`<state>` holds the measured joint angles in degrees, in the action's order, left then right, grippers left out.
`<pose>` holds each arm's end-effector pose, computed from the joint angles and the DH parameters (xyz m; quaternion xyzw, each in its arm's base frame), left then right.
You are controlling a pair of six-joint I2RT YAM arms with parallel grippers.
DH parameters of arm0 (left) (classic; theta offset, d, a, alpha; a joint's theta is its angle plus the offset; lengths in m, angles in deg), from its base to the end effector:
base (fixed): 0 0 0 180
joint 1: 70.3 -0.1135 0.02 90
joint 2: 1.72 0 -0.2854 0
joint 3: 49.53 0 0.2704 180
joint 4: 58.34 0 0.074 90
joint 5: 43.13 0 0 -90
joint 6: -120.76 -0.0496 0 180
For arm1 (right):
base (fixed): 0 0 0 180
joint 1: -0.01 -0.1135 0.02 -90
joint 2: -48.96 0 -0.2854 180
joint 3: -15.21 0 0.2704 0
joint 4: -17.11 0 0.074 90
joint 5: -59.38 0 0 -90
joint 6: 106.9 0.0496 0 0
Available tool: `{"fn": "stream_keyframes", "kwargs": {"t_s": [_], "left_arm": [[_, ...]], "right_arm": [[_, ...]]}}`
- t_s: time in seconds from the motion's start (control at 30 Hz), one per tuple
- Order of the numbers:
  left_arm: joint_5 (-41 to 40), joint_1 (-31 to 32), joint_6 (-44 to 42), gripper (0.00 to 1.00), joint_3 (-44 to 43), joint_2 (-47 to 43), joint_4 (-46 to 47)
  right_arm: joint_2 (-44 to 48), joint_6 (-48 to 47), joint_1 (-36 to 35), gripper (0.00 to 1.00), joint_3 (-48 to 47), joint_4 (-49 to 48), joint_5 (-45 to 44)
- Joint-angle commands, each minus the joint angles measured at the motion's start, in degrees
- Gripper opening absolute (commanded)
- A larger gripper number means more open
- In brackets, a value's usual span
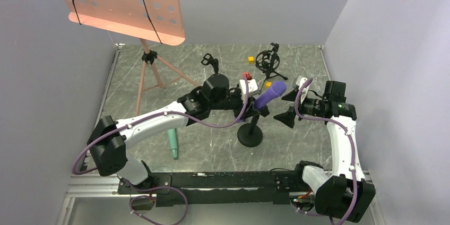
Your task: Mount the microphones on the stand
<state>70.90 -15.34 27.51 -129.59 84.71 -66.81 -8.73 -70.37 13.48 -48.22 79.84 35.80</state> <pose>0.2052 -0.3279 0.3378 0.4880 0.6155 -0.4086 0.4649 0.1930 0.0005 0.3031 -0.4206 0.7006 0.3070 0.4879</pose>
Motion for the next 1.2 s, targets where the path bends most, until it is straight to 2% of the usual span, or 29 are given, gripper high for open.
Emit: {"fn": "stream_keyframes", "kwargs": {"t_s": [0.0, 0.27, 0.63, 0.83, 1.17], "left_arm": [[-0.5, 0.2, 2.5, 0.14, -7.3, -5.0, 1.8], [-4.5, -1.7, 2.6, 0.11, -14.8, -4.4, -5.1], [-8.5, -9.1, 2.8, 0.10, -25.3, -0.1, -11.9], [-10.1, -13.5, 5.1, 0.10, -30.3, 4.9, -11.0], [-17.2, -15.6, 1.8, 0.09, -41.9, 16.4, -8.6]], "right_arm": [[0.6, -0.7, 0.3, 1.00, -0.4, -0.1, 0.7], [1.0, -0.9, 0.3, 1.00, -0.4, 0.1, 0.7], [1.2, -1.9, 0.6, 1.00, -0.6, 1.0, 0.7], [1.3, -2.8, 0.9, 1.00, -0.7, 1.9, 0.7], [1.3, -4.4, 1.7, 1.00, -0.8, 3.3, 1.1]]}}
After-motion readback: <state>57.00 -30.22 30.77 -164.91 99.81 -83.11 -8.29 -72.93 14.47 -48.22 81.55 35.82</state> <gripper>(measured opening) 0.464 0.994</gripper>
